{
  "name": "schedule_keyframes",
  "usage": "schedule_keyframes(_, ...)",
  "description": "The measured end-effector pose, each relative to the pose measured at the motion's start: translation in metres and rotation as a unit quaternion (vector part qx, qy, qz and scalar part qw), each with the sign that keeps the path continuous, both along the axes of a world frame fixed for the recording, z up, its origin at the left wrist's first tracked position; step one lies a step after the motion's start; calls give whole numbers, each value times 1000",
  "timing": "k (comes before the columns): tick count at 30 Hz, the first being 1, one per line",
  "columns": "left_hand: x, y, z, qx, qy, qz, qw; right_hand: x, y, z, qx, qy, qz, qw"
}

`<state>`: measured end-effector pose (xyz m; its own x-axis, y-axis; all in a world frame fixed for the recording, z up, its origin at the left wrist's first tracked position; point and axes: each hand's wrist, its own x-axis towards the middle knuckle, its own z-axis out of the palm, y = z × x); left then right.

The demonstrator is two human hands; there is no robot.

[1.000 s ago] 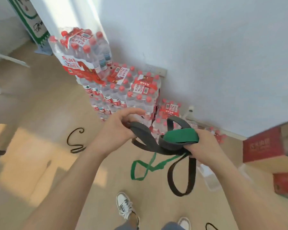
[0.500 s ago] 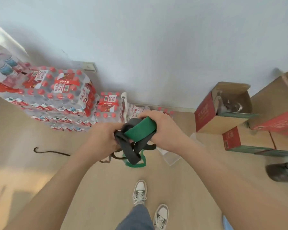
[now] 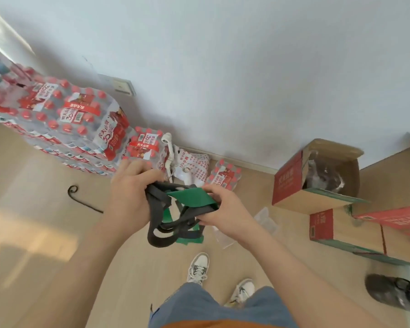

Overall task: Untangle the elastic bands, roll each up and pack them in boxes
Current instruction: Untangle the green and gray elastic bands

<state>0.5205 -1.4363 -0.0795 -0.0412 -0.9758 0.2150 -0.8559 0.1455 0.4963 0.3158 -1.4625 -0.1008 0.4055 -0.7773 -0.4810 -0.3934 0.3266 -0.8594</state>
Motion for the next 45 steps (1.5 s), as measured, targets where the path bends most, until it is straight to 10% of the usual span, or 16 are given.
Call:
schedule_keyframes(2,-12,-1,12,47,215,135,966,-2,-10,5,3,-23,50,998)
schedule_keyframes(4,-28,2,26,103,462,242,847,-4,-19,12,-3,-64,107,992)
schedule_keyframes(7,-58,33,44,107,613,293,726,-13,-26,17,-25,-119,194,973)
schedule_keyframes(9,-85,57,53,91,572,340,741,-22,-22,20,-45,-131,263,955)
schedule_keyframes(14,-130,135,43,98,139,339,925,-52,8,2,-79,-98,403,906)
schedule_keyframes(27,-218,310,-164,295,145,365,871,-122,128,-157,-359,158,507,767)
schedule_keyframes(37,-266,379,-396,290,-63,322,899,-195,242,-358,-390,204,414,797)
schedule_keyframes(45,-284,365,-566,355,88,338,867,-232,234,-534,-359,220,462,781)
